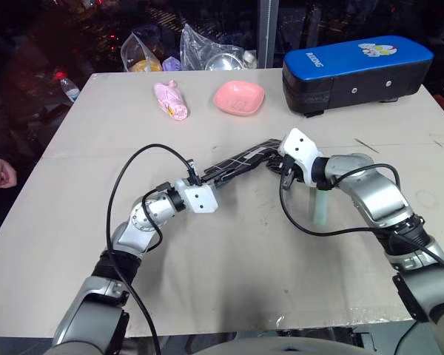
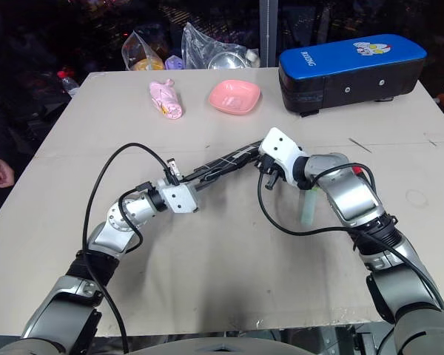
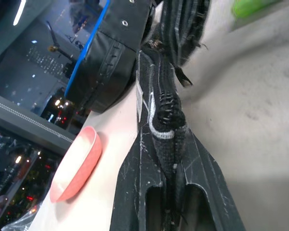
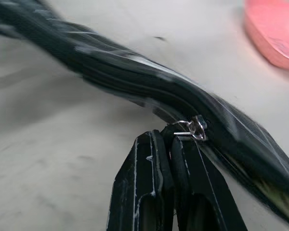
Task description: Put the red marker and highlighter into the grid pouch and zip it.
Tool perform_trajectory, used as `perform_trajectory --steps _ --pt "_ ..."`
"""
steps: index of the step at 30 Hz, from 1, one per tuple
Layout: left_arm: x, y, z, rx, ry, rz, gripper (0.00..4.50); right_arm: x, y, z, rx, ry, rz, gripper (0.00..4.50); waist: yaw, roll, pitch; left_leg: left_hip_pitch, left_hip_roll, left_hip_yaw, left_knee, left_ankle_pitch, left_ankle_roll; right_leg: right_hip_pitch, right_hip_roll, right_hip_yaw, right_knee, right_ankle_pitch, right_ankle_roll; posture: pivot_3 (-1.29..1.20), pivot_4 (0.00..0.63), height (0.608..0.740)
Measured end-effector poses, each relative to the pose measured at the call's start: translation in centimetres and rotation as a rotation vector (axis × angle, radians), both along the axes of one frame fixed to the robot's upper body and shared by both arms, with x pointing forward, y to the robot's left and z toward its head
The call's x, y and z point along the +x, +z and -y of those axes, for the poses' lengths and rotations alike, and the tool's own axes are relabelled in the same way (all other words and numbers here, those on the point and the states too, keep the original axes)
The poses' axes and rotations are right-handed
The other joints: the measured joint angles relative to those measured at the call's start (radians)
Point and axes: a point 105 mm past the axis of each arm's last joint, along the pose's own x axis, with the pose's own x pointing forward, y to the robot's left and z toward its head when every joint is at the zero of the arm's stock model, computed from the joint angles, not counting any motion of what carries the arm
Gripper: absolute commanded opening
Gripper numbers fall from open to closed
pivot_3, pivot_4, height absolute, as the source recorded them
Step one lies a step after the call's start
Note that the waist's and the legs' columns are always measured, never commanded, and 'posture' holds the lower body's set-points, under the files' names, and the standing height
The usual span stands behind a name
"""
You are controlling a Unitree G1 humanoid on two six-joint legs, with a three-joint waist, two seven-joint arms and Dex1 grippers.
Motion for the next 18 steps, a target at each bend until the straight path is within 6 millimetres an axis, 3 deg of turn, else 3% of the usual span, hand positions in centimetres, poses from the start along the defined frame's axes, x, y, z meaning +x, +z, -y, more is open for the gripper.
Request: perform_trajectory --steps 9,18 --pt "0.1 0.2 0.2 -0.004 -0.003 0.003 0.00 -0.7 0.0 -0.3 -0.037 0.051 0.007 0.11 0.000 0.000 0.000 0.000 0.000 0.000 0.000 0.000 0.000 0.000 0.000 0.000 0.000 0.000 0.000 0.00 0.150 0.734" --pt "0.4 -0.1 0.5 0.000 -0.007 -0.009 0.00 -3.2 0.6 -2.7 -0.048 0.197 0.007 0.11 0.001 0.000 0.000 0.000 0.000 0.000 0.000 0.000 0.000 0.000 0.000 0.000 0.000 0.000 0.000 0.00 0.150 0.734"
